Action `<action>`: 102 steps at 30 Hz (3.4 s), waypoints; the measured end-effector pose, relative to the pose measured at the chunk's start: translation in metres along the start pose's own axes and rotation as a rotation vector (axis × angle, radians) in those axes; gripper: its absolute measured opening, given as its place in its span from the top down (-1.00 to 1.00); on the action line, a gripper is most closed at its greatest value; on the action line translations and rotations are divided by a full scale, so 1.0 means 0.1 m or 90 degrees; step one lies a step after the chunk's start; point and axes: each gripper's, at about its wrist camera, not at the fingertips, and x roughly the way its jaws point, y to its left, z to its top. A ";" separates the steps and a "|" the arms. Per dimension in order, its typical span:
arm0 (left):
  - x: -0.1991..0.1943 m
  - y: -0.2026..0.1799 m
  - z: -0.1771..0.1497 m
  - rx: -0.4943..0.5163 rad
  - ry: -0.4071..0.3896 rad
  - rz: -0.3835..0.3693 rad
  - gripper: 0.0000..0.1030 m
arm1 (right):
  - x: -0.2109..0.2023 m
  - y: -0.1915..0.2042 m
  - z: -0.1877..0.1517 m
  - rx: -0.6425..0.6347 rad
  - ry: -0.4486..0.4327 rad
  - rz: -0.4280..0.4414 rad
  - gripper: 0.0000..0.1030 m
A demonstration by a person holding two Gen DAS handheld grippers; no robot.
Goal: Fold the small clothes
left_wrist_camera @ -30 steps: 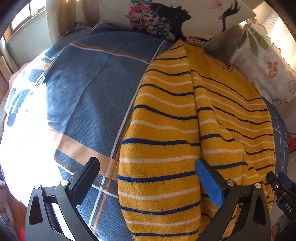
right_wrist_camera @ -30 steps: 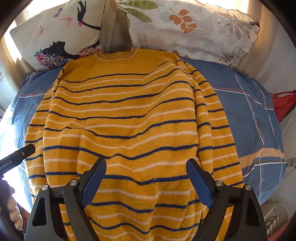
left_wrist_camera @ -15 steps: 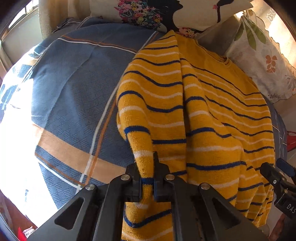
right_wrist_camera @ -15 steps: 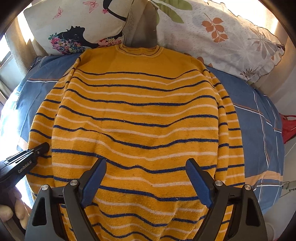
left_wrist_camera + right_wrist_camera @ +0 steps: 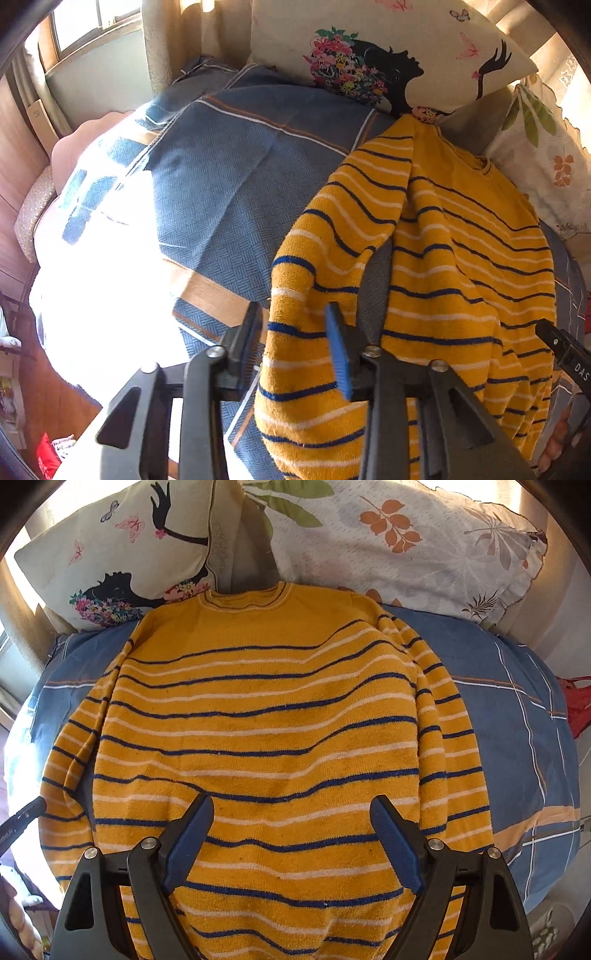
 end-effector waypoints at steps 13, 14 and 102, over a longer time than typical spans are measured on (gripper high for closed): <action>-0.13 -0.18 -0.02 0.004 -0.015 -0.044 0.19 | -0.24 -1.34 -0.13 0.166 -0.043 -0.128 -0.74; -0.14 -0.25 -0.05 0.011 -0.016 -0.045 0.19 | -0.19 -1.51 -0.15 0.179 -0.038 -0.138 -0.75; -0.46 -0.82 -0.80 -0.005 0.003 -0.078 0.23 | -1.37 -4.16 0.24 0.342 -0.134 0.026 0.83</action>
